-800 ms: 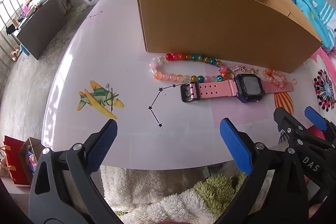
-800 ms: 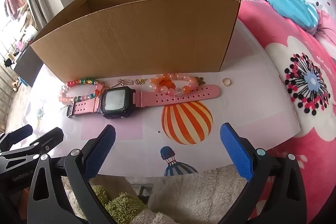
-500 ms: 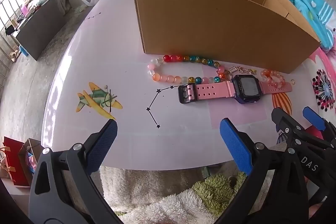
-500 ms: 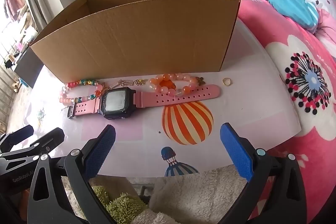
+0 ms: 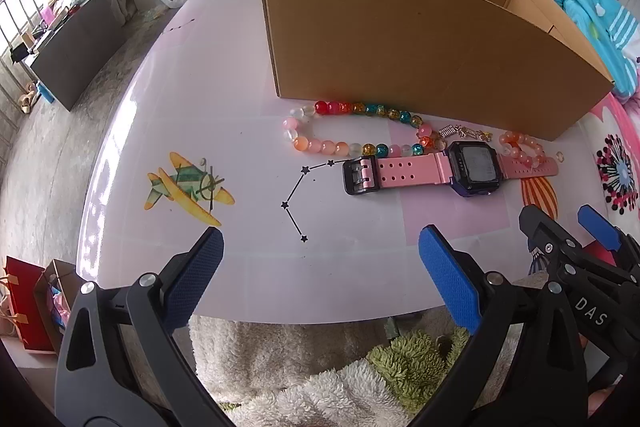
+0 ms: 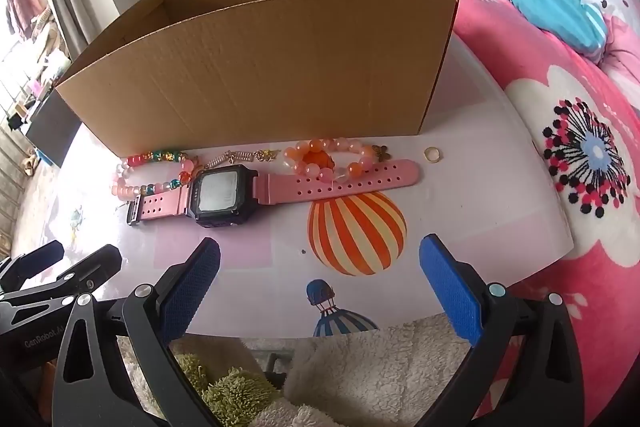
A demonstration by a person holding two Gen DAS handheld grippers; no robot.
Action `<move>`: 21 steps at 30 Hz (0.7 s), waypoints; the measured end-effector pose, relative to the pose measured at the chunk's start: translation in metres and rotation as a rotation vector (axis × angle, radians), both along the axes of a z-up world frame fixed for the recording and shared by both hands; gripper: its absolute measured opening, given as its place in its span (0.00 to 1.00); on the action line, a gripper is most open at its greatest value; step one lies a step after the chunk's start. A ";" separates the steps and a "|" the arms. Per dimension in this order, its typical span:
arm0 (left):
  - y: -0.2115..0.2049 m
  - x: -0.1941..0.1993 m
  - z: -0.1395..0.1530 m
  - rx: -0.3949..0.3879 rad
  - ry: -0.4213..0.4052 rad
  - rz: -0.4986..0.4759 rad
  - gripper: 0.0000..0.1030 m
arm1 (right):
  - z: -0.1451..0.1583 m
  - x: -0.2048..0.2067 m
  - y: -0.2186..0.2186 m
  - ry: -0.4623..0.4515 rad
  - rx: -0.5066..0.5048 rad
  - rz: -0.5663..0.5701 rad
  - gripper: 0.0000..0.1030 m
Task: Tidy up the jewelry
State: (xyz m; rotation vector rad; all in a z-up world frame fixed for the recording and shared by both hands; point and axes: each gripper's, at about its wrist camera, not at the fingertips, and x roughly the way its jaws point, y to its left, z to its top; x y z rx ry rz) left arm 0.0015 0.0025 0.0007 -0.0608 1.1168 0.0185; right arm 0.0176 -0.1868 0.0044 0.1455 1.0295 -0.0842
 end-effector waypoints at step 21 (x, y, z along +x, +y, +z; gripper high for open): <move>0.005 -0.001 -0.005 -0.001 0.000 -0.004 0.92 | -0.001 -0.001 0.002 0.001 -0.002 -0.005 0.95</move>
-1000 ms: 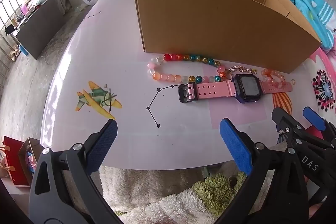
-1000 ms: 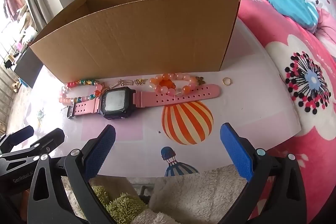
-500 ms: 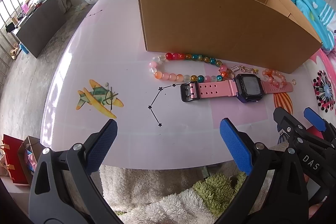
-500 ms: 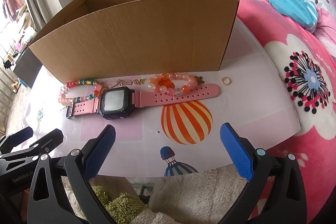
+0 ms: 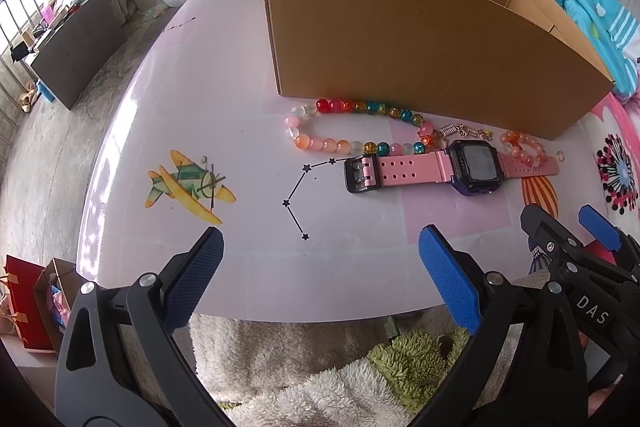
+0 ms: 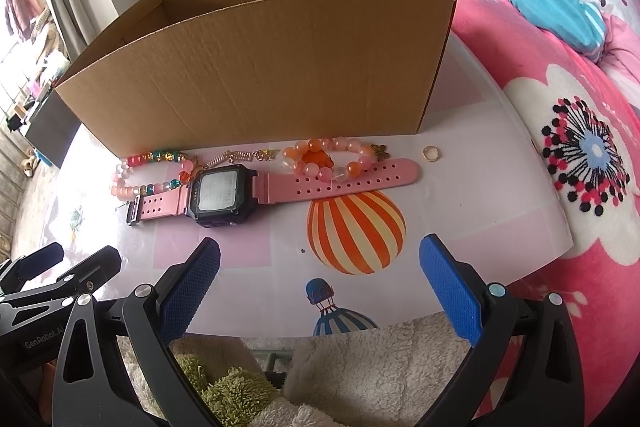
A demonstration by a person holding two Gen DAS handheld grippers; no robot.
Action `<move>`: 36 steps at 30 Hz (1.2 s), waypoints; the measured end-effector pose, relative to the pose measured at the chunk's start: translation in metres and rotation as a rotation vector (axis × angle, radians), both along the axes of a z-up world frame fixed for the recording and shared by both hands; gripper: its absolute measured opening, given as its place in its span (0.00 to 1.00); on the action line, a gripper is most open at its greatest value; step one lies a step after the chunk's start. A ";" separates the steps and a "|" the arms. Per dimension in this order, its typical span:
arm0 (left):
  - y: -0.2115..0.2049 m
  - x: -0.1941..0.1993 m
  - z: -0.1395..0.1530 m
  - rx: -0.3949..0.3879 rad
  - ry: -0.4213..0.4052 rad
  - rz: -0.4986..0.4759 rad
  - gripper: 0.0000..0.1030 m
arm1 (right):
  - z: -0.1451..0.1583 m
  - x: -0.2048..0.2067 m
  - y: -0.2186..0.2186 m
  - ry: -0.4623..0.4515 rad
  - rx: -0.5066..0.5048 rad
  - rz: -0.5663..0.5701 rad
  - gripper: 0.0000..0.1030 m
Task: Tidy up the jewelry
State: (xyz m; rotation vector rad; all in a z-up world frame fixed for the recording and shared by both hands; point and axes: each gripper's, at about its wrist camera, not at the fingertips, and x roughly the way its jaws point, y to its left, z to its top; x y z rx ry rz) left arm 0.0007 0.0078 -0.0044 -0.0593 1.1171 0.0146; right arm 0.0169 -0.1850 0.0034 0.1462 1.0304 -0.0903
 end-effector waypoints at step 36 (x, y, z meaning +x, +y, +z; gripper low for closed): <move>0.007 -0.003 -0.007 -0.004 0.006 0.002 0.92 | -0.002 0.001 0.000 0.005 0.004 -0.002 0.95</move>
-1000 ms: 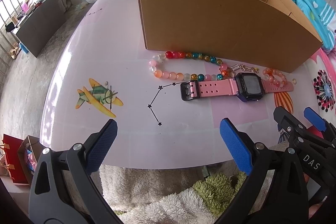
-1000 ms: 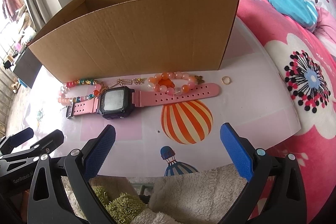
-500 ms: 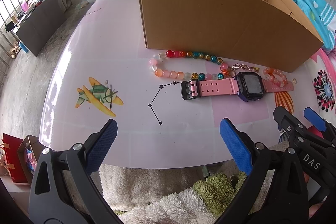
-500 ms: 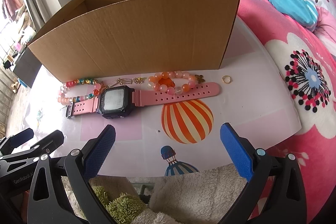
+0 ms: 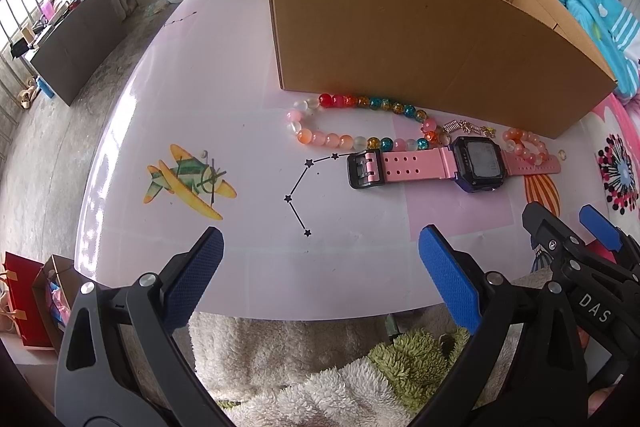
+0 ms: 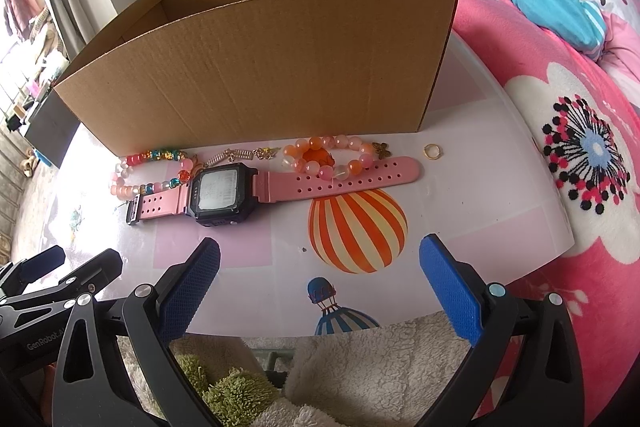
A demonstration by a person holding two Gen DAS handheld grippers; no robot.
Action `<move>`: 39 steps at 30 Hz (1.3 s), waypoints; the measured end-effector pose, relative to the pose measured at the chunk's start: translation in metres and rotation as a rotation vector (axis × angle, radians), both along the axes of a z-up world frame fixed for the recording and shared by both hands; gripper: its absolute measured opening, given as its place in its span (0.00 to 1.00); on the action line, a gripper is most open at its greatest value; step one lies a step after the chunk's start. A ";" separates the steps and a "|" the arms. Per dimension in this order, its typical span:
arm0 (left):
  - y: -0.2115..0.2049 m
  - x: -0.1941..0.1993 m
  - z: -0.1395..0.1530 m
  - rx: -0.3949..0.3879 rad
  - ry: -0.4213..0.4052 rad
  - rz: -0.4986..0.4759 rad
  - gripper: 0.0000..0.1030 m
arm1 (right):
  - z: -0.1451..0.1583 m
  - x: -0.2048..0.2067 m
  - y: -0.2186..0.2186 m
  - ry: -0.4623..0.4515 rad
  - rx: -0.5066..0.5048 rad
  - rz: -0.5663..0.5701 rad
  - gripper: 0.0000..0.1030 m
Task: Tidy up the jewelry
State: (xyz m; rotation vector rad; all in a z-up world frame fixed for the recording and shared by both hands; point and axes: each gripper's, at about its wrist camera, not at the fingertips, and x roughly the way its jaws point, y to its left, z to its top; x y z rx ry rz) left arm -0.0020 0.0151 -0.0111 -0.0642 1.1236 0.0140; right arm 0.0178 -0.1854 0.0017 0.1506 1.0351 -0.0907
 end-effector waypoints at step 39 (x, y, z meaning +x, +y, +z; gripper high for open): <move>0.009 0.013 -0.031 0.049 -0.051 -0.189 0.93 | 0.002 0.016 0.010 -0.091 -0.068 0.475 0.94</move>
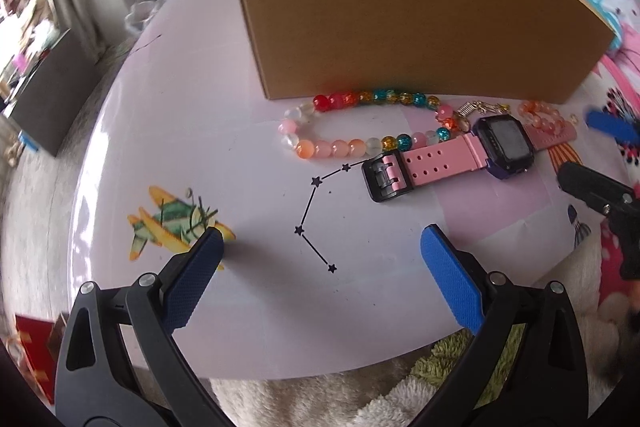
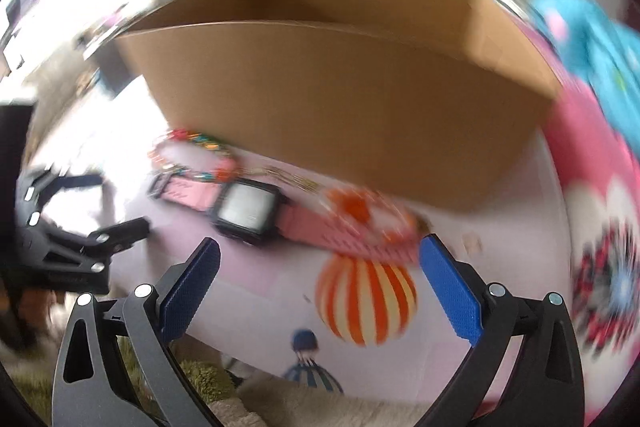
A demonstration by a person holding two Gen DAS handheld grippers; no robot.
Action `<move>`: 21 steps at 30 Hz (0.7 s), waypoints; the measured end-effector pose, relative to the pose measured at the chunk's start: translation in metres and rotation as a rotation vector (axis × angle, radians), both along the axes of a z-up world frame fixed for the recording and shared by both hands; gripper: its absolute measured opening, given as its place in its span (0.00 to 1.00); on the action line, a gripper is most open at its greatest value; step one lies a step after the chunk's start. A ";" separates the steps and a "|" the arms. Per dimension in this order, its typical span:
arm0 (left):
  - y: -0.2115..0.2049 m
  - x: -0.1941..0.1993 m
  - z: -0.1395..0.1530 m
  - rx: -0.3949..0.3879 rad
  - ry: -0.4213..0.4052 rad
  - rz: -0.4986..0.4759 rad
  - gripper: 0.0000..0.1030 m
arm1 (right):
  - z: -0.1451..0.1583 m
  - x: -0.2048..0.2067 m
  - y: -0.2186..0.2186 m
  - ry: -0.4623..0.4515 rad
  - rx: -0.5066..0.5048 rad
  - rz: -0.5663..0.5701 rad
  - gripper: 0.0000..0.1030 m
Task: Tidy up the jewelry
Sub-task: 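Move the right tool to the pink smartwatch and grasp its strap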
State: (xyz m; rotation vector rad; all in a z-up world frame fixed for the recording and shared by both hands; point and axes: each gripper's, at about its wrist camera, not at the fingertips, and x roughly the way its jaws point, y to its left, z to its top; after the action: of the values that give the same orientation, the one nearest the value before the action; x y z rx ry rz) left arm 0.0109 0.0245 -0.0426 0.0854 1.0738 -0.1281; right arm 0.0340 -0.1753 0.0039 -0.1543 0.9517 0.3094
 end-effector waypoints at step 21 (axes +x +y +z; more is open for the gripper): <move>0.004 -0.030 0.024 -0.129 -0.174 -0.187 0.54 | -0.011 0.027 0.058 0.087 -0.138 0.479 0.49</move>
State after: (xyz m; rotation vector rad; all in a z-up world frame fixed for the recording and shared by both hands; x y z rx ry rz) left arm -0.0191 0.0288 -0.0187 0.0789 0.8801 -0.3520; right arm 0.0608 -0.1171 -0.0070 -0.5015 1.0163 0.6955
